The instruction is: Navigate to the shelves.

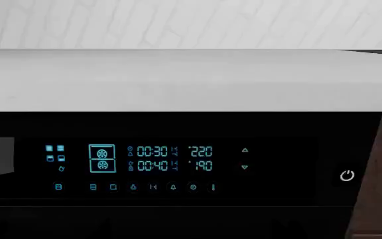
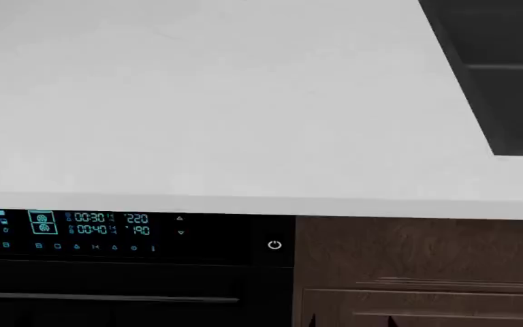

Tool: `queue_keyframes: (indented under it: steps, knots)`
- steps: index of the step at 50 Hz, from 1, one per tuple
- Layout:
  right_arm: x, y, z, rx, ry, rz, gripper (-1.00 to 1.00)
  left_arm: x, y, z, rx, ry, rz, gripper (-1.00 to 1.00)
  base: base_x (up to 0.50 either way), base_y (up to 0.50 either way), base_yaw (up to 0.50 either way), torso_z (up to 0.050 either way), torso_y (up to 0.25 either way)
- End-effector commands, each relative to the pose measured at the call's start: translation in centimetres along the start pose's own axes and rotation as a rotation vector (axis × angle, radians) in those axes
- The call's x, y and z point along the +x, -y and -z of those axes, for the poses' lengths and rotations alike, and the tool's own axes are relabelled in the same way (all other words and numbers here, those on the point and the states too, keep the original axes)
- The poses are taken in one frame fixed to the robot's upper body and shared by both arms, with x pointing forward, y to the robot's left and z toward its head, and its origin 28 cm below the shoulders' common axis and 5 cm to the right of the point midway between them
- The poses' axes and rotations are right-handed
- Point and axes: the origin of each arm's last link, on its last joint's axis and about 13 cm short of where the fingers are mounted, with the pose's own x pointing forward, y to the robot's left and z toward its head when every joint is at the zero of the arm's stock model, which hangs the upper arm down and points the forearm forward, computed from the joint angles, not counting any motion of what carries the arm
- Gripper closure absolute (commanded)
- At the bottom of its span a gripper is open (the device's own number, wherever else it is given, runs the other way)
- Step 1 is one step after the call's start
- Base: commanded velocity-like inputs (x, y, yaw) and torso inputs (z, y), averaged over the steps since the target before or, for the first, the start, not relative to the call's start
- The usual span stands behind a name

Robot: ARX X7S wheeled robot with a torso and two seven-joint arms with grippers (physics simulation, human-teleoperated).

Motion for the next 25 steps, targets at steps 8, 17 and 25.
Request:
queue_keyframes:
  steps: [8,17,25]
  knots:
    - [0.1,0.0,-0.1,-0.030,0.009,0.002,-1.00,0.1,0.1,-0.2,-0.005,0.008,0.007,-1.00,0.00,0.00,0.00,0.000,0.000]
    - [0.2,0.1,0.0,-0.059,0.020,-0.004,-1.00,0.2,0.3,-0.2,0.005,-0.019,-0.004,-1.00,0.00,0.00,0.00,0.000,0.000]
    - [0.4,0.0,0.1,-0.076,0.017,0.004,-1.00,0.4,0.3,-0.1,0.014,-0.020,-0.005,-1.00,0.00,0.00,0.00,0.000,0.000]
